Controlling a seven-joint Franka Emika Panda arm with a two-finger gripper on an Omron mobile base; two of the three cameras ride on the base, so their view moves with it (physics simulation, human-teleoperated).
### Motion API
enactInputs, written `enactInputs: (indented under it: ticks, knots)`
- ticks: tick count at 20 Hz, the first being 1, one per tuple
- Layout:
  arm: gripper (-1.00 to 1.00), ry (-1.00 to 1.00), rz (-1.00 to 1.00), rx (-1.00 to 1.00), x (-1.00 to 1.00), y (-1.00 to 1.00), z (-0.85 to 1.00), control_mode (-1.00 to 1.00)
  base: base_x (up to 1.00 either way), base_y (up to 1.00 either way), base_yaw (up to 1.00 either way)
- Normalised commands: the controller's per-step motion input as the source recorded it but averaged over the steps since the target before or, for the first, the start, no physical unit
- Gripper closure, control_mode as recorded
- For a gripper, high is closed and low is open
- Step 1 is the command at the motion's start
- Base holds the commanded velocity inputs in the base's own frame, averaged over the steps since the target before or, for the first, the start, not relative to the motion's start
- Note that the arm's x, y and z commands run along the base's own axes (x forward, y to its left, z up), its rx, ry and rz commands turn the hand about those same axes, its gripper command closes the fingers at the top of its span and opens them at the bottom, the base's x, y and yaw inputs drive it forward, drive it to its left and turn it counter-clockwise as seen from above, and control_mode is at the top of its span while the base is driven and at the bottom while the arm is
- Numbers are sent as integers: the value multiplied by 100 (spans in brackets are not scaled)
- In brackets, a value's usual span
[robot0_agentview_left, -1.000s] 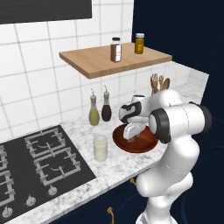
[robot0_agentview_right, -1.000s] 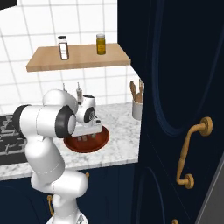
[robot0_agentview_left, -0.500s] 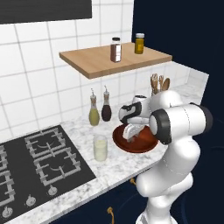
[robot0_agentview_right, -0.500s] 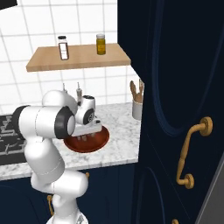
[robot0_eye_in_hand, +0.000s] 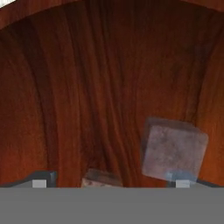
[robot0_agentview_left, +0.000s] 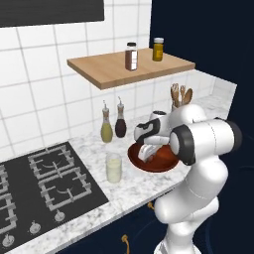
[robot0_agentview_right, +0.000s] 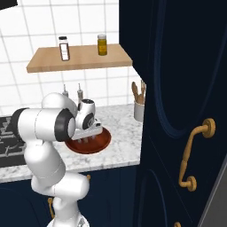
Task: Grab a lemon wedge from the fridge and one ice cube from the ice bowl, and put them in the glass of lemonade.
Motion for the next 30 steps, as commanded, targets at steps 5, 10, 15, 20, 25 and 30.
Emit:
enactInputs:
  ticks: [5, 10, 15, 20, 25, 30]
  knots:
    - [100, 0, 0, 0, -10, 0, -3, -100, 0, 0, 0]
    - [100, 0, 0, 0, -12, 0, 0, -100, 0, 0, 0]
    - [100, -4, -3, 0, -5, -1, 18, -100, 0, 0, 0]
    - [100, -9, -10, 1, -27, 0, 98, -100, 0, 0, 0]
    - [100, -4, -5, 3, -52, 4, 93, -100, 0, 0, 0]
    - [100, -10, 4, 9, -64, 61, 20, -100, 0, 0, 0]
